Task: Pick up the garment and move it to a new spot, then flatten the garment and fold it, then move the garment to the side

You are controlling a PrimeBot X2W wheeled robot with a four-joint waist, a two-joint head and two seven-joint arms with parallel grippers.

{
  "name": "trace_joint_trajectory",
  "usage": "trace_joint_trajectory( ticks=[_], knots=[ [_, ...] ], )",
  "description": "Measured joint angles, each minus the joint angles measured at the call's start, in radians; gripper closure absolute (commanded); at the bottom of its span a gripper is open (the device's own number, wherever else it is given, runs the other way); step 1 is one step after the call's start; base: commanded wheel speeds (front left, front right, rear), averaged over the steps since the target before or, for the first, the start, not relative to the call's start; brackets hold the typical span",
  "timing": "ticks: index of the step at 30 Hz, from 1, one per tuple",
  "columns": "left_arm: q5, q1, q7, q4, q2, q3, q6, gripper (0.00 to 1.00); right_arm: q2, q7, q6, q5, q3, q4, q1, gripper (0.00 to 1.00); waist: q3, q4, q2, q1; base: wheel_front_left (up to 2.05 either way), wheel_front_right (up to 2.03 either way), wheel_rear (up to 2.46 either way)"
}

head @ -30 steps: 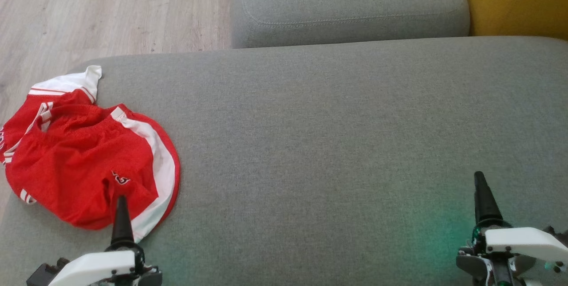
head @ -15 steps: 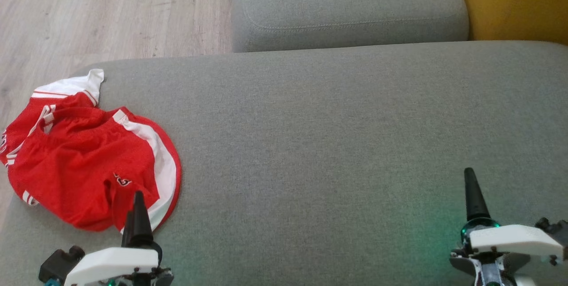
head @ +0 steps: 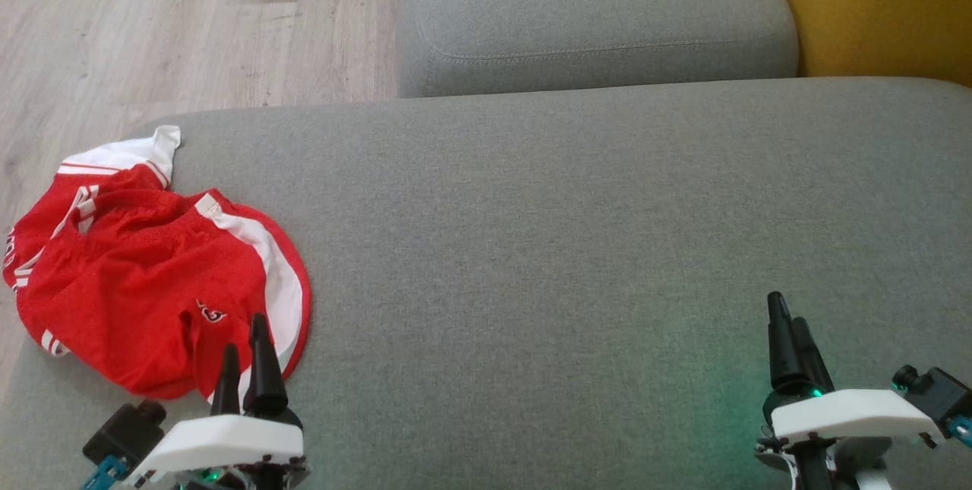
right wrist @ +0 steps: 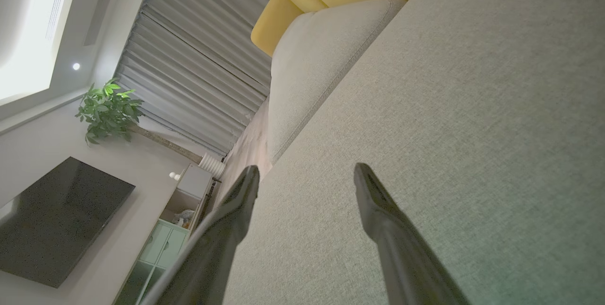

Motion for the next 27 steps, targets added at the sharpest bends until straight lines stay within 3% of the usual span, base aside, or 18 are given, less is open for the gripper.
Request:
trace_joint_trajectory(
  ticks=[27],
  knots=[
    [0.377,0.03,-0.081,-0.038,0.006,-0.102,0.012,0.0,-0.001,-0.08,0.0,-0.364,0.038,-0.002,0.026,0.0,-0.046,0.004,0.0,-0.0002,0.0,0.0,0.0]
  ],
)
